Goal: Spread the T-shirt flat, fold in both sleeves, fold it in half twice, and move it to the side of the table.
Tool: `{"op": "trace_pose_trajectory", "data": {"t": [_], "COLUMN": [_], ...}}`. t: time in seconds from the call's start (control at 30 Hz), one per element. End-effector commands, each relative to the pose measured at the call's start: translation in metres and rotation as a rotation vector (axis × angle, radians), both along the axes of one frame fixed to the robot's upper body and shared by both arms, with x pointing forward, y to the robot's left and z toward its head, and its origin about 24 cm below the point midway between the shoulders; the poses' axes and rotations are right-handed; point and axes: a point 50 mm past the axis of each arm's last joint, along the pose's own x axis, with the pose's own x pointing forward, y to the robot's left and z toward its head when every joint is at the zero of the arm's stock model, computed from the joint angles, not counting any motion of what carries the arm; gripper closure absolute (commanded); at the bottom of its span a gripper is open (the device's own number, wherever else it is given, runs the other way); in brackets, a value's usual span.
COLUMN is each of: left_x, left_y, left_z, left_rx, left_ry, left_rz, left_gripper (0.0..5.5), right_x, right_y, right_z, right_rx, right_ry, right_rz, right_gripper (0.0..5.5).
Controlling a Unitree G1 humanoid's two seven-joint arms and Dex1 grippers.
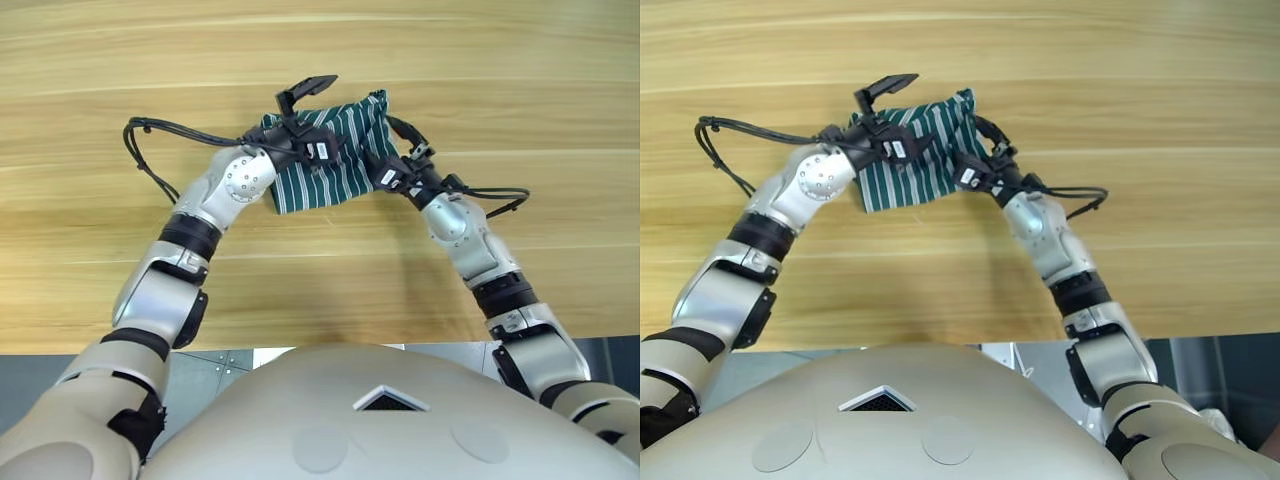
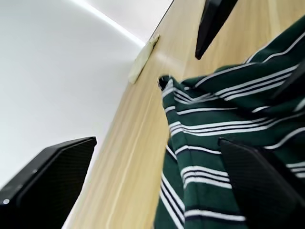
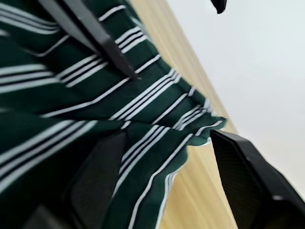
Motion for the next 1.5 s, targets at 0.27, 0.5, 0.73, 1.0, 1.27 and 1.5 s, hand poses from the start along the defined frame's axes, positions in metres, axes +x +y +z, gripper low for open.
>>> {"op": "trace_pose_trajectory", "data": {"t": [0.27, 0.5, 0.73, 1.0, 1.27, 1.5], "left_x": [0.015, 0.02, 0.022, 0.039, 0.059, 0.061], "left_y": [0.013, 0.015, 0.017, 0.012, 0.036, 0.091], "left_z": [-0.018, -0.017, -0.015, 0.018, 0.038, 0.048], "left_rx": [0.066, 0.066, 0.081, -0.106, -0.043, -0.257], "left_ry": [0.057, 0.037, 0.029, -0.041, -0.087, -0.176], "left_rz": [0.086, 0.089, 0.082, 0.103, 0.225, 0.548], "left_gripper": [0.74, 0.74, 0.74, 0.74, 0.74, 0.74], "right_x": [-0.009, -0.015, -0.013, -0.006, -0.003, -0.001], "right_y": [-0.012, -0.038, -0.052, -0.045, -0.038, -0.016], "right_z": [-0.004, -0.008, -0.018, -0.015, -0.016, 0.017], "right_rx": [-0.074, -0.125, -0.197, -0.188, -0.185, -0.001], "right_ry": [0.044, 0.07, 0.111, 0.09, 0.079, -0.095], "right_rz": [0.04, -0.026, -0.056, -0.035, -0.02, 0.04], "right_gripper": [2.25, 2.25, 2.25, 2.25, 2.25, 2.25]}}
